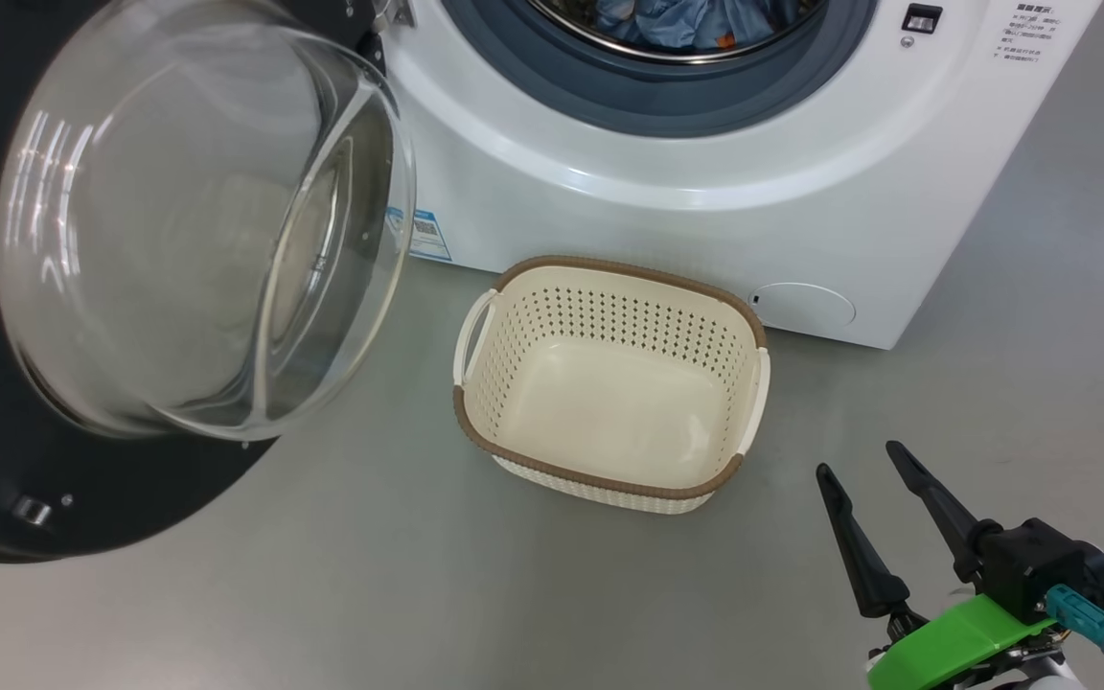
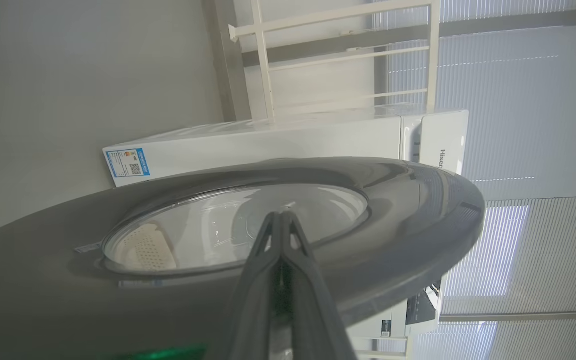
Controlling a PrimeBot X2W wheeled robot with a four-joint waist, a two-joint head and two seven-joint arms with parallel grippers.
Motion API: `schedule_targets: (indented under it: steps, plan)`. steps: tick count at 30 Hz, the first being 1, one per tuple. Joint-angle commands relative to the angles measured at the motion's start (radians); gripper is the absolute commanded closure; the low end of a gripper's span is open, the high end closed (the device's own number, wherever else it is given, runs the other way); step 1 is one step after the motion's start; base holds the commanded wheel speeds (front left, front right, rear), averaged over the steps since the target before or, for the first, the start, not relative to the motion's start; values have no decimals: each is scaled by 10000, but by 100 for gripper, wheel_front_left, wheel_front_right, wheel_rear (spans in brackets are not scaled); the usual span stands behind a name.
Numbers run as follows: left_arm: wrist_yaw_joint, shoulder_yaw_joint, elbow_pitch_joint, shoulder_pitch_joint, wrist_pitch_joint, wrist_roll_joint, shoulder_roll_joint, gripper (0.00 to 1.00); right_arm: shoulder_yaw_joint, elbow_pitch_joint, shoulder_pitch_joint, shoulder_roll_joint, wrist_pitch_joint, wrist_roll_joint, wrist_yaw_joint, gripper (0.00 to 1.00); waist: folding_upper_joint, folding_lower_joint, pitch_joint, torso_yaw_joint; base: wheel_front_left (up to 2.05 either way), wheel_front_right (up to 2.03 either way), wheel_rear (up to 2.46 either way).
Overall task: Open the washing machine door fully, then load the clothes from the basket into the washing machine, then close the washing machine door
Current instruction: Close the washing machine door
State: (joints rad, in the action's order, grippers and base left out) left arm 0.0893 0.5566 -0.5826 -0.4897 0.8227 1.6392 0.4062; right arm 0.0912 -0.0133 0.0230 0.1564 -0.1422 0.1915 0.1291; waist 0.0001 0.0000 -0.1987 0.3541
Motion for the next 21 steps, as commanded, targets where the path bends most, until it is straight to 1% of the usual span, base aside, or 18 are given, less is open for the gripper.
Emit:
schedule_targets:
  steps: [1,4,9,12,21]
  plan:
    - [-151,148,536,210,476,273,314,100,265,193,247,14,-36,119,16,0,-1,0,7,8,0,0,0]
    - [-324,157,884,417,907,540,197,100,270,155,245,0,-57,136,16,0,-1,0,19,12,0,0,0]
    - [-871,45,1952,1061,1987,1107,-125,100,273,8,212,-41,-139,200,16,0,-1,0,111,31,0,0,0]
    - [-1153,-185,2681,1511,2516,1256,-364,100,282,-98,212,-63,-200,249,16,0,-1,0,186,47,0,0,0]
    - [-1465,-987,4533,2351,3284,1501,-1437,100,438,-311,198,-162,-326,357,16,0,-1,0,476,-14,0,0,0]
